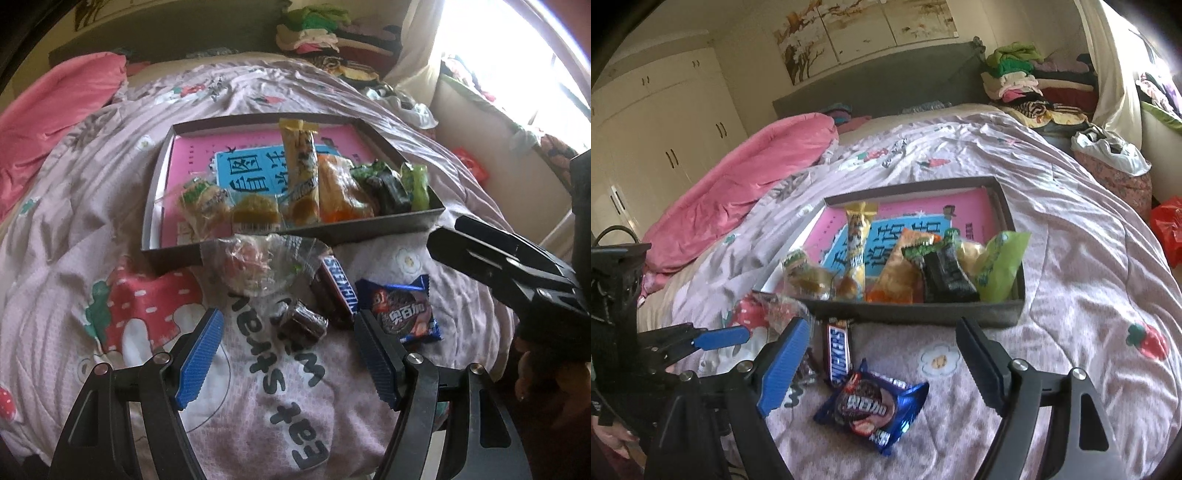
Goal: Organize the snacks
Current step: 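Move both open tools toward the snacks lying beside the tray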
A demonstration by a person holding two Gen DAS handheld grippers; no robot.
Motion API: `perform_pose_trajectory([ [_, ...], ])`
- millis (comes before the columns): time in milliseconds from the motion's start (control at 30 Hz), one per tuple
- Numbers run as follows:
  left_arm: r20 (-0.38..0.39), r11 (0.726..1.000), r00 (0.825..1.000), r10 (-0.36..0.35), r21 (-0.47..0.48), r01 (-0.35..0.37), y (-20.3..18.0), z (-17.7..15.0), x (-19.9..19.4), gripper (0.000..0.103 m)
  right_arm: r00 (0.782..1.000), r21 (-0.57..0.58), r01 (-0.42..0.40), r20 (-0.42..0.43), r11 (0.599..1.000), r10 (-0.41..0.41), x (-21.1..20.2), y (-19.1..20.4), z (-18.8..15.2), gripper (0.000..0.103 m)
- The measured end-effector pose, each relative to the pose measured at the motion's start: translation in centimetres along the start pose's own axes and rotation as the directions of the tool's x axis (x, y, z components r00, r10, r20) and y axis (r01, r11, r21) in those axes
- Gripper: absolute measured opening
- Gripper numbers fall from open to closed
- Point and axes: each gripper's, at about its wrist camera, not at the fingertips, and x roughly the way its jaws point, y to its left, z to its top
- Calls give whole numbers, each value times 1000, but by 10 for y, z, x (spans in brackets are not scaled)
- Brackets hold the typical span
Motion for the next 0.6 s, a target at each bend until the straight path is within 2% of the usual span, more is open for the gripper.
perform_pose_trajectory([
  [333,-8,1000,1000,-4,31,4,2,-8,12,75,996,27,26,-88,999,-23,4,0,-23,81],
  [600,0,998,1000,-7,60,7,5,-9,12,75,984,3,28,-177,1000,-27,18,10,-39,81],
])
